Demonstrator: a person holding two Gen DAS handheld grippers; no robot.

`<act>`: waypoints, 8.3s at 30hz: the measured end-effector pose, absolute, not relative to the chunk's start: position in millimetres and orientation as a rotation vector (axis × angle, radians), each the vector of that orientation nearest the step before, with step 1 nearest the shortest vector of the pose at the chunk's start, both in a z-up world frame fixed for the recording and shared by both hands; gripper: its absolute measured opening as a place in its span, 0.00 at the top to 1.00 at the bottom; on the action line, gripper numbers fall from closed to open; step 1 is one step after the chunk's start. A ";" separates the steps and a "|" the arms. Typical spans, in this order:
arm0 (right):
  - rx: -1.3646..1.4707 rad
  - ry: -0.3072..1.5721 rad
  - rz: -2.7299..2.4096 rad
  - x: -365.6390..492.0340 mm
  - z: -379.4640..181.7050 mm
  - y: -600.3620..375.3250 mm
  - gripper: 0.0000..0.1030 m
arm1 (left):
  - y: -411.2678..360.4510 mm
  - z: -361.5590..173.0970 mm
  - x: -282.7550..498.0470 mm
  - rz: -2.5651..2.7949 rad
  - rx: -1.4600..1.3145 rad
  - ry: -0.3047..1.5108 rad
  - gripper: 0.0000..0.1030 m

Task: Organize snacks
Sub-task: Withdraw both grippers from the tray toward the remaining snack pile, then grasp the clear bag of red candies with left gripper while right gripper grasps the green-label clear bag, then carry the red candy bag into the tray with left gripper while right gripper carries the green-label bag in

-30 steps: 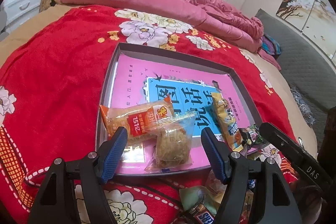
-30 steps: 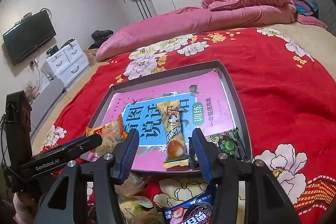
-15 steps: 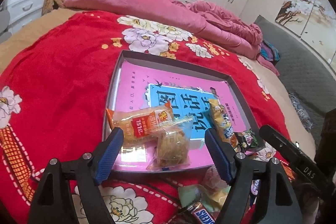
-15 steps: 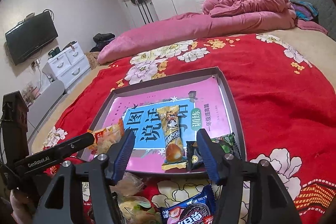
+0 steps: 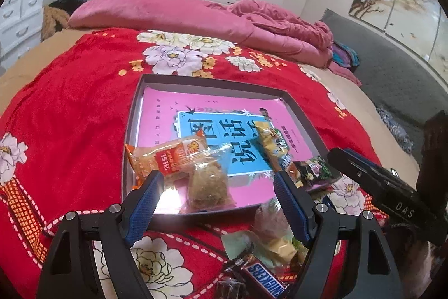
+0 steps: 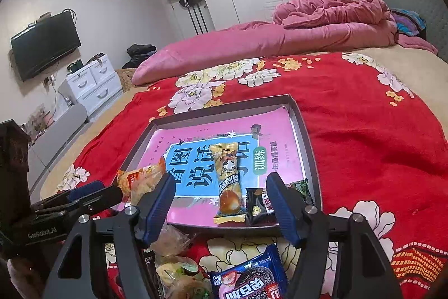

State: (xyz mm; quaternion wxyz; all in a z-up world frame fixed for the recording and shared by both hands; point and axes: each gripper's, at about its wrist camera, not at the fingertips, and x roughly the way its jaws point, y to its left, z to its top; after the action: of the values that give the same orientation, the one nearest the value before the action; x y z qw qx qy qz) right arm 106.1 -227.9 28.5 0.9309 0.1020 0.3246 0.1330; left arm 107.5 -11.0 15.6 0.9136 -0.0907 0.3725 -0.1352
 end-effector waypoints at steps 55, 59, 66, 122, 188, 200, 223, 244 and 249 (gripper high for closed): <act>-0.158 0.690 0.432 26.7 15.5 -207.8 0.33 | -46.7 -0.5 83.1 -0.344 -0.066 0.857 0.21; -0.206 0.701 0.461 19.6 9.7 -201.7 0.33 | -47.7 -2.0 84.2 -0.349 -0.073 0.867 0.21; -0.313 0.714 0.495 10.1 -1.1 -187.7 0.33 | -50.6 -6.3 87.3 -0.359 -0.080 0.889 0.21; -0.182 0.761 0.562 47.0 -14.3 -181.9 0.61 | -65.4 -21.3 113.2 -0.424 -0.223 0.969 0.59; 0.181 0.668 0.448 90.1 28.1 -220.8 0.66 | 27.7 8.4 119.4 -0.206 -0.338 0.807 0.59; 0.219 0.667 0.394 97.6 27.0 -233.6 0.66 | 54.1 -4.9 127.4 -0.149 -0.396 0.844 0.59; 0.268 0.673 0.349 108.4 24.4 -233.3 0.66 | 26.7 -20.0 146.4 -0.158 -0.351 0.895 0.59; 0.273 0.697 0.354 121.2 16.9 -213.4 0.66 | 10.1 -26.9 152.2 -0.196 -0.344 0.926 0.59; 0.262 0.708 0.360 124.5 13.7 -204.1 0.66 | 8.4 -27.4 153.2 -0.202 -0.338 0.927 0.59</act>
State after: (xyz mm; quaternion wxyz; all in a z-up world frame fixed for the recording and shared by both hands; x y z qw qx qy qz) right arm 124.5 -204.1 13.7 0.9138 0.1270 0.3438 0.1747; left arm 153.2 8.4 -27.4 0.8759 -0.1619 0.4441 -0.0967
